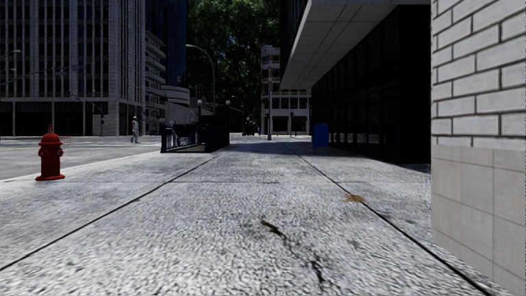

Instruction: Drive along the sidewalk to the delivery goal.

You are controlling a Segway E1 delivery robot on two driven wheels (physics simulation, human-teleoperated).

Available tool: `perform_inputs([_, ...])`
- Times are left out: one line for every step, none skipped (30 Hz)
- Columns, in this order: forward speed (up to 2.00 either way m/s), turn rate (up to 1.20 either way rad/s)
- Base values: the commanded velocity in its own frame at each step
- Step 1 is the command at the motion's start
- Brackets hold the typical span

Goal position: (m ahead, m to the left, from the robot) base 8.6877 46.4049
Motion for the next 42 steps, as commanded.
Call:
perform_inputs([2.00,0.00])
perform_inputs([2.00,0.00])
perform_inputs([2.00,0.00])
perform_inputs([2.00,0.00])
perform_inputs([2.00,0.00])
perform_inputs([2.00,0.00])
perform_inputs([2.00,0.00])
perform_inputs([2.00,0.00])
perform_inputs([2.00,0.00])
perform_inputs([2.00,0.00])
perform_inputs([2.00,0.00])
perform_inputs([2.00,0.00])
perform_inputs([2.00,0.00])
perform_inputs([2.00,0.00])
perform_inputs([2.00,0.00])
perform_inputs([2.00,0.00])
perform_inputs([2.00,0.00])
perform_inputs([2.00,0.00])
perform_inputs([2.00,0.00])
perform_inputs([2.00,0.00])
perform_inputs([2.00,0.00])
perform_inputs([2.00,0.00])
perform_inputs([2.00,0.00])
perform_inputs([2.00,0.00])
perform_inputs([2.00,0.00])
perform_inputs([2.00,0.00])
perform_inputs([2.00,0.00])
perform_inputs([2.00,0.00])
perform_inputs([2.00,0.00])
perform_inputs([2.00,0.00])
perform_inputs([2.00,0.00])
perform_inputs([2.00,0.00])
perform_inputs([2.00,0.00])
perform_inputs([2.00,0.00])
perform_inputs([2.00,0.00])
perform_inputs([2.00,0.00])
perform_inputs([2.00,0.00])
perform_inputs([2.00,0.00])
perform_inputs([2.00,0.00])
perform_inputs([2.00,0.00])
perform_inputs([2.00,0.00])
perform_inputs([2.00,0.00])
